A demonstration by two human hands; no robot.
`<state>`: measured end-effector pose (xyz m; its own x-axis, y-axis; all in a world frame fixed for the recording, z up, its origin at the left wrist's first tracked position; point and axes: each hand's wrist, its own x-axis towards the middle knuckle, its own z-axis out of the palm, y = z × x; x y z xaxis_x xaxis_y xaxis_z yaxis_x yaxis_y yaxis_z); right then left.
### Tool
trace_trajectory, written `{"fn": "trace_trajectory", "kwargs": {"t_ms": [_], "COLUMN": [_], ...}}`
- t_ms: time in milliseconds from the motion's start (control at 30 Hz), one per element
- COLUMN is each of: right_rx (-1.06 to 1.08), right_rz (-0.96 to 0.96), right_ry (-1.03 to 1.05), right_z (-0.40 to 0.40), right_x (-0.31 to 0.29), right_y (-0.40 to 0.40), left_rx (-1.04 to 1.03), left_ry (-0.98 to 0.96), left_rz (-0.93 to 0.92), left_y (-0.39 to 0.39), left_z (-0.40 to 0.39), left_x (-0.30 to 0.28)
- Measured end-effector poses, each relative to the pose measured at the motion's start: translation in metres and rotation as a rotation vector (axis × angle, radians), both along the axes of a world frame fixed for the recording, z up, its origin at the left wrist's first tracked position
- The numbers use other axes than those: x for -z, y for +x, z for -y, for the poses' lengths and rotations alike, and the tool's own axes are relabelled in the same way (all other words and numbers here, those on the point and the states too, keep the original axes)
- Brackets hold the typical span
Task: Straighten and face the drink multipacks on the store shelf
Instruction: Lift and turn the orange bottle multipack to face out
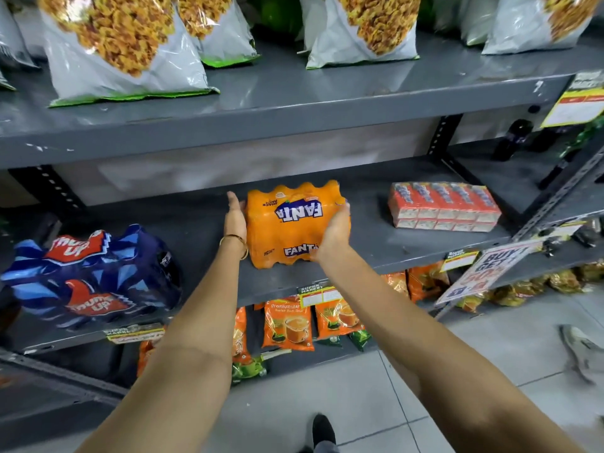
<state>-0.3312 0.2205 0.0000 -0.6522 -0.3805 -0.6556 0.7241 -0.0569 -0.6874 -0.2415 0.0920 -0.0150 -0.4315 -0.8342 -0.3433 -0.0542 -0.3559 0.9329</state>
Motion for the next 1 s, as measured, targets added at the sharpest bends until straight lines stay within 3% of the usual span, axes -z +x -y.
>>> {"fn": "trace_trajectory", "kwargs": {"t_ms": [200, 300, 400, 567, 733, 833, 900, 1000], "right_rx": [-0.176, -0.249, -0.285, -0.400, -0.417, -0.299, -0.223, -0.240], "right_rz": [-0.047, -0.105, -0.194, -0.288, -0.574, -0.771, -0.856, -0.822], "right_ry": [-0.224, -0.293, -0.221, -0.179, 0.073, 0.208, 0.281, 0.279], "right_z": [-0.012, -0.016, -0.015, -0.026, -0.049, -0.066, -0.076, -0.078], "right_x": [-0.011, -0.015, -0.019, -0.010, 0.001, 0.017, 0.021, 0.026], "right_y": [-0.008, -0.020, -0.029, -0.037, -0.052, -0.062, -0.068, -0.077], "left_rx": [-0.236, -0.154, 0.014, 0.124, 0.163, 0.246, 0.215, -0.046], "left_ry": [-0.127, -0.033, 0.087, 0.195, 0.318, 0.327, 0.264, 0.086], "left_rz": [0.144, 0.096, 0.083, 0.107, 0.094, 0.107, 0.183, 0.268], "left_y": [0.016, 0.029, 0.028, 0.010, -0.020, -0.040, -0.050, -0.067], "left_z": [-0.010, -0.019, -0.030, -0.047, -0.082, -0.097, -0.100, -0.091], "left_x": [0.016, 0.027, 0.028, 0.019, 0.019, 0.019, 0.019, 0.015]}}
